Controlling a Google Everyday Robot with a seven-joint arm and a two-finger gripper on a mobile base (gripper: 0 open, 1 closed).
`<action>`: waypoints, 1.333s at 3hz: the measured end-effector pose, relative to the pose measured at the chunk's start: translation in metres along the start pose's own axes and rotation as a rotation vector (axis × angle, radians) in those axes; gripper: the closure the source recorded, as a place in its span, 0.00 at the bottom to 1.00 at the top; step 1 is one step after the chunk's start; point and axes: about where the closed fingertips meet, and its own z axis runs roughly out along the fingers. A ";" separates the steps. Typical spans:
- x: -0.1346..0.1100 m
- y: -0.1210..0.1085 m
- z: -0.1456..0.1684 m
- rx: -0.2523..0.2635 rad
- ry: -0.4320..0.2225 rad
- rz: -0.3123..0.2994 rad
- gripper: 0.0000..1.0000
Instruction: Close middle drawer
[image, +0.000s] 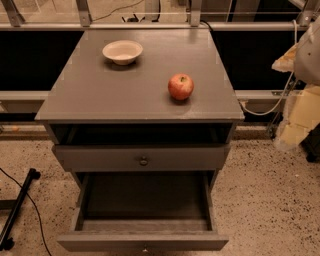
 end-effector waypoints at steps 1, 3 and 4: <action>0.000 0.000 0.000 0.000 0.000 0.000 0.00; -0.009 0.038 0.078 -0.154 -0.144 -0.064 0.00; -0.018 0.076 0.128 -0.187 -0.272 -0.101 0.00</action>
Offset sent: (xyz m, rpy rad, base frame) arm 0.0003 0.0275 -0.0938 0.1320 0.1853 0.1264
